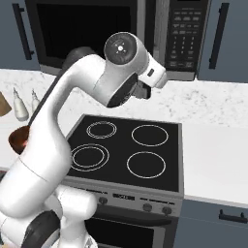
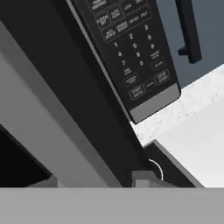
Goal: Open the microwave, place the bowl with waffle inside the microwave, then close the microwave door and turn it on.
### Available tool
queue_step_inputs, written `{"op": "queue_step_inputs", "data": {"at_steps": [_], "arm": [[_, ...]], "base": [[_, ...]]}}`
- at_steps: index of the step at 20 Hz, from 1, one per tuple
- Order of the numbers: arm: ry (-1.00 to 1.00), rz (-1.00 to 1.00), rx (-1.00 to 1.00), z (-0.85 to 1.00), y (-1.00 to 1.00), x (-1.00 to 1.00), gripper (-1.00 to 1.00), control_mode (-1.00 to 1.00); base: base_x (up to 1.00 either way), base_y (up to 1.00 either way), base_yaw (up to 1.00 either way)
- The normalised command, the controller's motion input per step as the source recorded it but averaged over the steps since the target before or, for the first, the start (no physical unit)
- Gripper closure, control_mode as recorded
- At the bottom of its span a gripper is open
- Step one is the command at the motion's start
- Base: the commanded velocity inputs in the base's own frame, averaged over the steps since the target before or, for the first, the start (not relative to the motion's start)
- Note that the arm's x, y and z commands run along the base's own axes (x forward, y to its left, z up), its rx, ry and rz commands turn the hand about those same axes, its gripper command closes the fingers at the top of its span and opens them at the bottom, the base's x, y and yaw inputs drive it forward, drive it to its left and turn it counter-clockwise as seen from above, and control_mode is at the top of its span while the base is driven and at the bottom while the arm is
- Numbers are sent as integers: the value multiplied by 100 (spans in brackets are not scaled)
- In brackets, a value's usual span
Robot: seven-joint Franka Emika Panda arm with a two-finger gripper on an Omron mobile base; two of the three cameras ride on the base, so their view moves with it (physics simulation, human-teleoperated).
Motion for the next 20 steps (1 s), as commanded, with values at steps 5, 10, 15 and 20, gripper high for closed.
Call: {"op": "queue_step_inputs", "data": {"at_steps": [5,10,15,20], "arm": [[0,-43,-16,-11,31,-100,100,-100],[0,-28,-28,0,35,-100,100,-100],[-8,-20,-31,0,51,-100,100,-100],[-15,-22,-25,-1,73,-100,100,-100]], "base": [[0,0,0],[0,0,0],[0,0,0],[0,0,0]]}}
